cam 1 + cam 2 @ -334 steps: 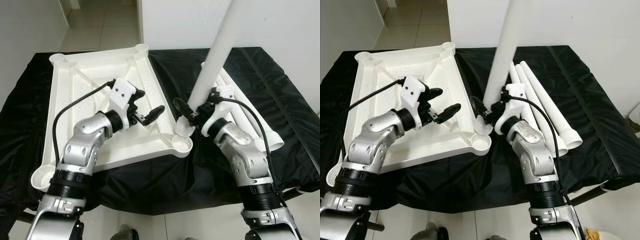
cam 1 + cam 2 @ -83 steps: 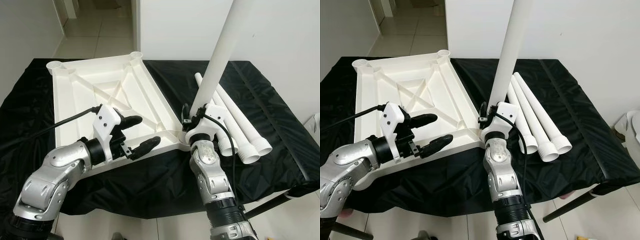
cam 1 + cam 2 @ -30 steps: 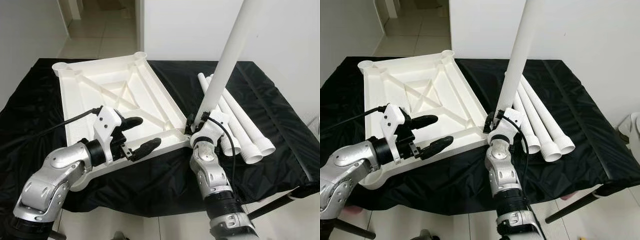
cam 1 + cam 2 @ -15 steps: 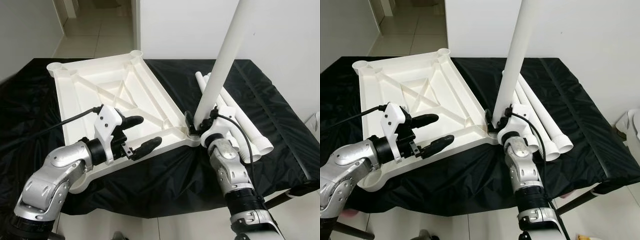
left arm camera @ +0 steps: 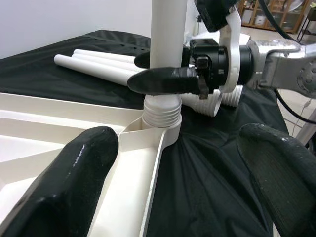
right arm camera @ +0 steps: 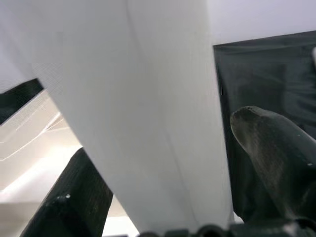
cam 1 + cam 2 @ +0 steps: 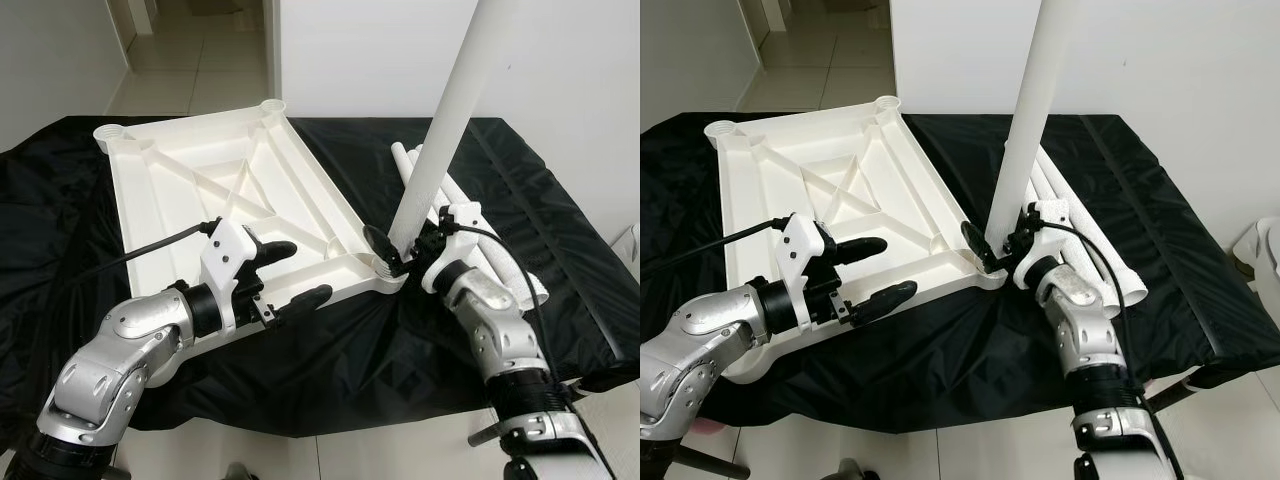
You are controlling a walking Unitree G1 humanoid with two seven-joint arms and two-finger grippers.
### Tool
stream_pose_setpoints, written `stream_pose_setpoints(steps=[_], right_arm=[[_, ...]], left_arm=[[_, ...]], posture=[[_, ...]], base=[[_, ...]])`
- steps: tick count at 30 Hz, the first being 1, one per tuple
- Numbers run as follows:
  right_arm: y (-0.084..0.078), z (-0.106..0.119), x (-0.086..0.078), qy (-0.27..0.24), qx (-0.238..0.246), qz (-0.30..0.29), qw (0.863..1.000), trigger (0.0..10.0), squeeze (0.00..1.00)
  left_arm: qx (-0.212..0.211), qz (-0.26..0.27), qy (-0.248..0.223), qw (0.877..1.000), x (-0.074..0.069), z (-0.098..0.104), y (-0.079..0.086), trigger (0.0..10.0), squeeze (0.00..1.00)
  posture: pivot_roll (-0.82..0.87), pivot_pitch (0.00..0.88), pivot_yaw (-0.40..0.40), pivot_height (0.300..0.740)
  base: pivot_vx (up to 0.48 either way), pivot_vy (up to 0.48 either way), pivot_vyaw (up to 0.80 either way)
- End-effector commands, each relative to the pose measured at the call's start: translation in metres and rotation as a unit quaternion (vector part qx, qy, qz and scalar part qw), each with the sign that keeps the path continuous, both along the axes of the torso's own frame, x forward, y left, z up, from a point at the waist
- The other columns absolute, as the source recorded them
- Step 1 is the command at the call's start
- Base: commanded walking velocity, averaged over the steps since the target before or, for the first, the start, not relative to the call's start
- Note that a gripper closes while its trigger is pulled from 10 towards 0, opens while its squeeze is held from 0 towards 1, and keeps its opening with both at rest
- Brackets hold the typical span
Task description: Building children table
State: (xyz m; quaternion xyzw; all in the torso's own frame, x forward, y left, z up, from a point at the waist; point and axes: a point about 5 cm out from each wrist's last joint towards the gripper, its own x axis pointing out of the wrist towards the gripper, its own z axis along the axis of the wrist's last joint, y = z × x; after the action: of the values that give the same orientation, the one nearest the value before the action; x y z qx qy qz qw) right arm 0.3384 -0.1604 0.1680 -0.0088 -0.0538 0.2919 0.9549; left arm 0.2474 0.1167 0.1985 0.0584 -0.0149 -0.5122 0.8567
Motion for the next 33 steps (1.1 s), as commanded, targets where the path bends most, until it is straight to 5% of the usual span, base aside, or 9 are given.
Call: stream_pose_setpoints(steps=[1,20,21,24,26,27,33], right_arm=[[-0.007,-0.003,0.001,0.005,-0.016,0.021,1.0,10.0,0.0],[-0.022,-0.008,0.007,0.018,-0.047,0.058,0.997,10.0,0.0],[-0.023,-0.009,0.011,0.021,-0.052,0.058,0.997,6.4,0.0],[-0.023,-0.01,0.016,0.025,-0.053,0.059,0.997,6.3,0.0],[-0.023,-0.01,0.018,0.026,-0.048,0.066,0.996,1.5,0.0],[-0.022,-0.01,0.018,0.027,-0.047,0.07,0.996,0.0,0.0],[-0.022,-0.014,0.018,0.033,-0.041,0.083,0.995,0.0,0.0]], left_arm=[[0.006,-0.01,0.003,1.0,-0.003,-0.001,-0.003,10.0,0.0],[0.013,-0.021,0.015,1.0,-0.006,-0.006,-0.008,10.0,0.0],[0.014,-0.021,0.021,0.999,-0.007,-0.007,-0.011,10.0,0.0],[0.014,-0.018,0.026,0.999,-0.008,-0.009,-0.013,10.0,0.0],[0.015,-0.017,0.028,0.999,-0.008,-0.009,-0.014,10.0,0.0],[0.015,-0.017,0.028,0.999,-0.008,-0.01,-0.014,10.0,0.0],[0.015,-0.017,0.028,0.999,-0.008,-0.009,-0.014,10.0,0.0]], posture=[[-0.02,0.063,0.008,0.74],[-0.01,0.072,0.01,0.74],[-0.01,0.081,0.017,0.74],[-0.01,0.08,0.019,0.74],[-0.01,0.08,0.019,0.74],[-0.01,0.079,0.02,0.74],[-0.01,0.075,0.02,0.74]], base=[[0.0,0.0,0.0],[0.0,0.0,0.0],[0.0,0.0,0.0],[0.0,0.0,0.0],[0.0,0.0,0.0],[0.0,0.0,0.0],[0.0,0.0,0.0]])
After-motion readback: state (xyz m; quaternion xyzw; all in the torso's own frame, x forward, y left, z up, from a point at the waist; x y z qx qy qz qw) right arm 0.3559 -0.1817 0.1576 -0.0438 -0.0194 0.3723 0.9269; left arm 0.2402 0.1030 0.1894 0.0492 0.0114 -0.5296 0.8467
